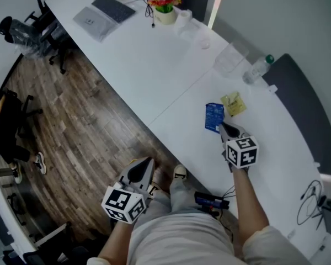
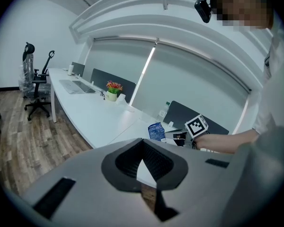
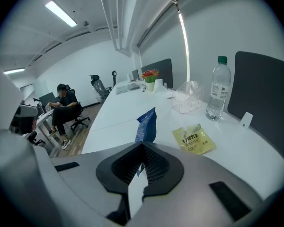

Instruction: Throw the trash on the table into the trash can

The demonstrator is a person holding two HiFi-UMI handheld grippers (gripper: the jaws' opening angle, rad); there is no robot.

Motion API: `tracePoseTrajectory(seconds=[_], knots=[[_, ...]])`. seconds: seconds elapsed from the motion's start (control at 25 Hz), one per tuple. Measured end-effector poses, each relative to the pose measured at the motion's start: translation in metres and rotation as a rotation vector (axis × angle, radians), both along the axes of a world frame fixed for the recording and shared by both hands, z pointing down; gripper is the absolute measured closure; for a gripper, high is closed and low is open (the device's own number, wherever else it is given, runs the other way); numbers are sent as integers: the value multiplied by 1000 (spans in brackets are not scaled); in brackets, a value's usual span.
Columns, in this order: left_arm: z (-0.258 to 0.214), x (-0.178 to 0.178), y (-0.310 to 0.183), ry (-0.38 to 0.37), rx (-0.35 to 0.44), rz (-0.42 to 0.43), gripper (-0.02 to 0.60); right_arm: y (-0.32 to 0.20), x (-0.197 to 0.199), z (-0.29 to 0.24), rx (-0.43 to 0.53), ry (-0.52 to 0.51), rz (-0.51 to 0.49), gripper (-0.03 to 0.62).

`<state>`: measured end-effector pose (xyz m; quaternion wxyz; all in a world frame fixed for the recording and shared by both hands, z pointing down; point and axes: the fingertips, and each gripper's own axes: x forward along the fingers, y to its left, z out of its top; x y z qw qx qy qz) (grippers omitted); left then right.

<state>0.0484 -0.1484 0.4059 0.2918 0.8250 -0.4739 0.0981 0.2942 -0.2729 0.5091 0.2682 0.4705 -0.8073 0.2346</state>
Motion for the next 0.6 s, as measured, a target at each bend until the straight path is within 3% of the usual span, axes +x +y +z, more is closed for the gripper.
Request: tracePoseTrajectory(seconds=[0.6], knots=[[-35, -53, 55, -8, 93, -91, 581, 52, -51, -59, 81, -17, -130, 563]])
